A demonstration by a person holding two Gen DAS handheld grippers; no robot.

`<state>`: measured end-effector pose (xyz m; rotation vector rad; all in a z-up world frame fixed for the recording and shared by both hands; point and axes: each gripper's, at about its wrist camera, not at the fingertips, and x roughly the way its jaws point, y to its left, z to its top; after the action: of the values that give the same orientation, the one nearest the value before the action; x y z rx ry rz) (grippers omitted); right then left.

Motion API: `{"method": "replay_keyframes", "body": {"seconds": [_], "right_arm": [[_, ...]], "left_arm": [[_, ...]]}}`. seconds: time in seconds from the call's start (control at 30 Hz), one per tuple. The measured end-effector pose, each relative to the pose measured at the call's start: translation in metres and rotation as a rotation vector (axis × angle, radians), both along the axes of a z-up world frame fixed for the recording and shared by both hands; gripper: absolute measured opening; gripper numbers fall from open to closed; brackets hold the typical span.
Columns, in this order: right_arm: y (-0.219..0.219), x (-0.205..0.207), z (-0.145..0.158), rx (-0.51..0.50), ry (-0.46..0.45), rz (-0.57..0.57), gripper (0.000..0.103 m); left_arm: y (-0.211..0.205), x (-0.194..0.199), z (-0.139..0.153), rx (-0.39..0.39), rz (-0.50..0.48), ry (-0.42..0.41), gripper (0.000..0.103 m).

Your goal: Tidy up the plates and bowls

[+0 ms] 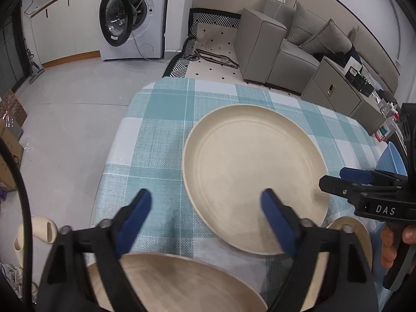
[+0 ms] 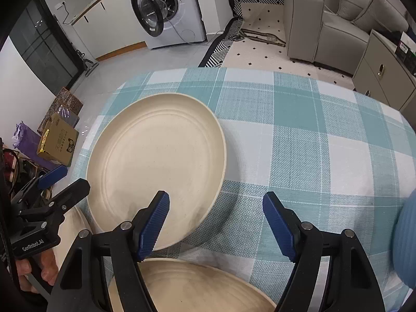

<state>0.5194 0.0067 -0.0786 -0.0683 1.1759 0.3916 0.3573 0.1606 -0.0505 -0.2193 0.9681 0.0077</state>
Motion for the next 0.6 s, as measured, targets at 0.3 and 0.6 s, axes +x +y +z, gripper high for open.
{"method": "replay_keyframes", "body": {"seconds": [0.3, 0.6], "right_arm": [[0.006, 0.003, -0.009, 0.004, 0.024, 0.008, 0.060], [0.013, 0.001, -0.015, -0.020, 0.026, 0.038, 0.034]], "left_arm": [[-0.002, 0.006, -0.009, 0.003, -0.008, 0.033, 0.052], [-0.004, 0.007, -0.013, 0.022, -0.011, 0.038, 0.033]]}}
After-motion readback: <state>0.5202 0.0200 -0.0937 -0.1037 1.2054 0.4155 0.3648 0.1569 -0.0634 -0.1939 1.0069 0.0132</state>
